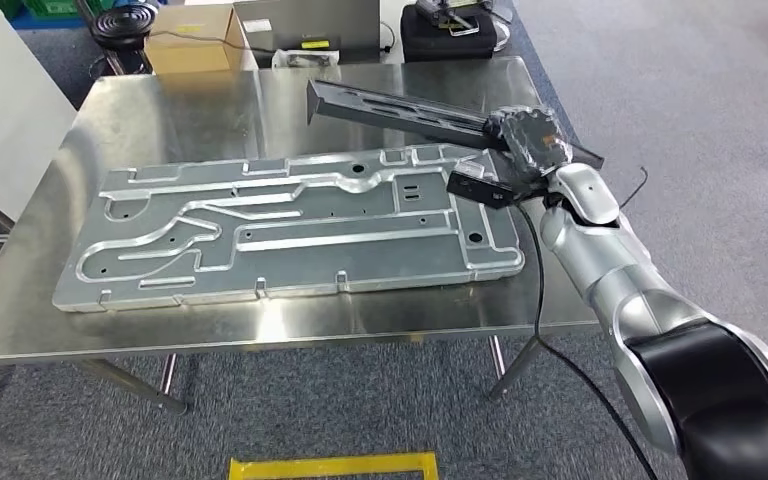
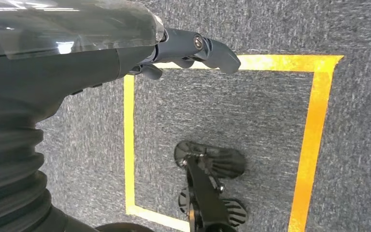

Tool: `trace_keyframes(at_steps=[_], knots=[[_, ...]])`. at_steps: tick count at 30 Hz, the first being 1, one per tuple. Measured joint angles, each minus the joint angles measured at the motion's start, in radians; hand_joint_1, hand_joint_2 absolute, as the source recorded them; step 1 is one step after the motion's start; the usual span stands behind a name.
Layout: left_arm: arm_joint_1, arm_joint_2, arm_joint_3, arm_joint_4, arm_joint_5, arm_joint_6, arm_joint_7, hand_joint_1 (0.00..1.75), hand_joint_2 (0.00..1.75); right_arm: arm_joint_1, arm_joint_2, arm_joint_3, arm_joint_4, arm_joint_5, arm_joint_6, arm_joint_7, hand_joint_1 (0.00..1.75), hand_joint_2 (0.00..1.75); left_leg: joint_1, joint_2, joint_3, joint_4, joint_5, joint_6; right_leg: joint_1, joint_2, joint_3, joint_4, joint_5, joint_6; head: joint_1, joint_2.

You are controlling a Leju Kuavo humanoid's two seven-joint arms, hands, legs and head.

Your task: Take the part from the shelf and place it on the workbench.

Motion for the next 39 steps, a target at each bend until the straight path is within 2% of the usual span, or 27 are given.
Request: trace_keyframes(at_steps=[2,3,4,5,7,8,9,11,14,17,18,20,21,22,23,24,25,26,28,30,32,34,35,36,37,39], knots=[[0.001,0.000,0.000,0.000,0.000,0.000,0.000,0.00,1.75,-0.006,0.008,0.007,0.012,0.018,0.010,0.003,1.75,1.75,0.000,0.003,-0.064,0.132,-0.054,-0.004,0.003,0.000,0.005,0.000,-0.004,-0.008,0.000,0.000],[0.002,0.000,0.000,0.000,0.000,0.000,0.001,0.00,1.75,-0.009,0.017,0.015,0.019,0.042,0.026,0.010,1.75,1.75,0.000,0.004,-0.093,0.186,-0.068,-0.006,0.005,0.001,0.008,0.000,-0.006,-0.010,0.000,0.000],[0.002,0.000,0.000,0.000,0.000,0.000,0.002,0.00,1.75,-0.013,0.030,0.027,0.028,0.076,0.050,0.023,1.75,1.75,0.000,0.004,-0.109,0.210,-0.064,-0.006,0.007,0.003,0.011,0.001,-0.008,-0.012,0.000,0.000],[0.003,0.000,0.000,0.000,0.000,0.000,0.002,0.00,1.75,-0.017,0.051,0.046,0.038,0.115,0.080,0.037,1.75,1.75,0.000,0.005,-0.107,0.194,-0.041,-0.006,0.008,0.007,0.014,0.001,-0.010,-0.013,0.000,0.000],[0.000,0.000,0.000,0.000,-0.001,0.000,0.003,0.00,1.75,-0.022,0.100,0.089,0.057,0.172,0.136,0.058,1.75,1.75,0.000,0.006,-0.054,0.067,0.037,0.000,0.008,0.016,0.021,0.003,-0.015,-0.011,0.000,0.000],[-0.004,0.000,0.000,0.000,-0.003,-0.001,0.003,0.00,1.75,-0.023,0.125,0.110,0.066,0.188,0.159,0.060,1.75,1.75,-0.002,0.006,-0.024,0.001,0.063,0.005,0.010,0.020,0.023,0.005,-0.018,-0.008,0.000,0.000],[-0.007,0.000,-0.001,0.000,-0.005,-0.003,0.002,0.00,1.75,-0.021,0.146,0.127,0.075,0.194,0.175,0.059,1.75,1.75,-0.004,0.007,-0.003,-0.045,0.077,0.009,0.012,0.021,0.023,0.006,-0.020,-0.004,0.000,0.000],[-0.010,-0.001,-0.002,0.000,-0.014,-0.007,-0.002,0.00,1.75,-0.012,0.181,0.152,0.093,0.200,0.197,0.057,1.75,1.75,-0.008,0.006,0.010,-0.074,0.075,0.016,0.015,0.020,0.022,0.005,-0.021,0.005,0.000,0.000],[-0.008,-0.002,-0.006,0.001,-0.026,-0.011,-0.006,0.00,1.75,0.008,0.210,0.171,0.111,0.204,0.207,0.056,1.75,1.75,0.000,0.004,0.012,-0.084,0.080,0.028,0.018,0.016,0.024,0.003,-0.025,0.016,0.000,0.000],[-0.008,-0.003,-0.006,0.001,-0.029,-0.012,-0.006,0.00,1.75,0.011,0.214,0.174,0.113,0.205,0.207,0.056,1.75,1.75,0.004,0.004,0.014,-0.088,0.082,0.031,0.017,0.015,0.024,0.006,-0.029,0.018,0.000,0.000],[-0.008,-0.004,-0.007,0.002,-0.030,-0.012,-0.007,0.00,1.75,0.014,0.217,0.176,0.116,0.206,0.207,0.055,1.75,1.75,0.004,0.004,0.015,-0.088,0.082,0.033,0.017,0.015,0.016,0.023,-0.040,0.019,0.000,0.000],[-0.008,-0.004,-0.012,0.003,-0.036,-0.012,-0.013,0.00,1.75,0.032,0.235,0.183,0.132,0.208,0.200,0.049,1.75,1.75,0.003,0.003,0.017,-0.089,0.081,0.038,0.014,0.011,-0.058,0.166,-0.097,0.026,0.000,0.000],[-0.007,-0.005,-0.016,0.003,-0.039,-0.012,-0.017,0.00,1.75,0.041,0.246,0.189,0.141,0.211,0.197,0.045,1.75,1.75,0.003,0.003,0.019,-0.089,0.080,0.040,0.013,0.009,-0.088,0.217,-0.109,0.028,0.000,0.000],[-0.006,-0.006,-0.020,0.004,-0.041,-0.012,-0.022,0.00,1.75,0.049,0.256,0.193,0.147,0.214,0.195,0.040,1.75,1.75,0.003,0.003,0.022,-0.089,0.078,0.039,0.012,0.008,-0.097,0.226,-0.097,0.027,0.000,0.000],[-0.006,-0.006,-0.023,0.005,-0.041,-0.011,-0.027,0.00,1.75,0.051,0.263,0.197,0.150,0.216,0.196,0.036,1.75,1.75,0.003,0.003,0.025,-0.088,0.076,0.036,0.013,0.007,-0.066,0.158,-0.055,0.023,0.000,0.000],[-0.007,-0.007,-0.025,0.005,-0.043,-0.011,-0.030,0.00,1.75,0.050,0.271,0.199,0.152,0.218,0.197,0.031,1.75,1.75,0.002,0.003,0.027,-0.086,0.073,0.032,0.015,0.006,-0.030,0.086,-0.025,0.018,0.000,0.000],[-0.007,-0.008,-0.027,0.006,-0.044,-0.011,-0.033,0.00,1.75,0.051,0.280,0.200,0.153,0.219,0.197,0.027,1.75,1.75,0.000,0.004,0.029,-0.086,0.070,0.028,0.017,0.006,-0.004,0.033,-0.006,0.013,0.000,0.000],[-0.008,-0.008,-0.028,0.006,-0.046,-0.011,-0.034,0.00,1.75,0.052,0.288,0.200,0.154,0.219,0.198,0.023,1.75,1.75,-0.001,0.004,0.029,-0.085,0.069,0.024,0.020,0.006,0.009,0.005,0.000,0.009,0.000,0.000],[-0.008,-0.009,-0.030,0.006,-0.050,-0.011,-0.035,0.00,1.75,0.056,0.304,0.201,0.156,0.219,0.196,0.020,1.75,1.75,-0.001,0.004,0.032,-0.088,0.069,0.013,0.023,0.007,0.012,-0.003,-0.001,0.001,0.000,0.000],[-0.007,-0.010,-0.031,0.006,-0.052,-0.011,-0.036,0.00,1.75,0.057,0.317,0.201,0.157,0.219,0.195,0.019,1.75,1.75,0.001,0.005,0.029,-0.077,0.058,0.002,0.019,0.005,0.018,-0.012,0.003,-0.010,0.000,0.000],[-0.007,-0.011,-0.031,0.006,-0.053,-0.011,-0.036,0.00,1.75,0.060,0.329,0.201,0.159,0.217,0.199,0.018,1.75,1.75,0.003,0.006,-0.004,0.003,0.009,-0.006,0.016,0.003,0.023,-0.019,0.006,-0.019,0.000,0.000],[-0.006,-0.011,-0.031,0.006,-0.053,-0.010,-0.038,0.00,1.75,0.068,0.335,0.201,0.162,0.213,0.203,0.017,0.87,0.87,0.005,0.007,-0.065,0.137,-0.053,-0.014,0.017,0.002,0.024,-0.019,0.006,-0.022,0.000,0.000],[-0.005,-0.011,-0.031,0.006,-0.053,-0.010,-0.041,0.00,1.75,0.072,0.337,0.201,0.163,0.210,0.204,0.018,0.44,0.44,0.005,0.007,-0.086,0.182,-0.065,-0.016,0.018,0.003,0.024,-0.019,0.005,-0.022,0.000,0.000],[-0.004,-0.012,-0.031,0.006,-0.053,-0.010,-0.046,0.00,1.75,0.077,0.338,0.201,0.164,0.207,0.204,0.018,0.00,0.00,0.006,0.007,-0.090,0.191,-0.057,-0.018,0.018,0.003,0.025,-0.018,0.005,-0.022,0.000,0.000],[-0.003,-0.012,-0.031,0.006,-0.052,-0.010,-0.050,0.00,1.75,0.080,0.339,0.201,0.165,0.204,0.204,0.019,0.00,0.00,0.007,0.007,-0.074,0.157,-0.031,-0.018,0.017,0.005,0.025,-0.017,0.004,-0.022,0.000,0.000],[-0.004,-0.012,-0.031,0.006,-0.051,-0.010,-0.060,0.00,0.87,0.084,0.341,0.201,0.166,0.199,0.200,0.023,0.00,0.00,0.007,0.008,-0.005,0.018,0.032,-0.014,0.017,0.007,0.027,-0.012,0.001,-0.017,0.000,0.000]])
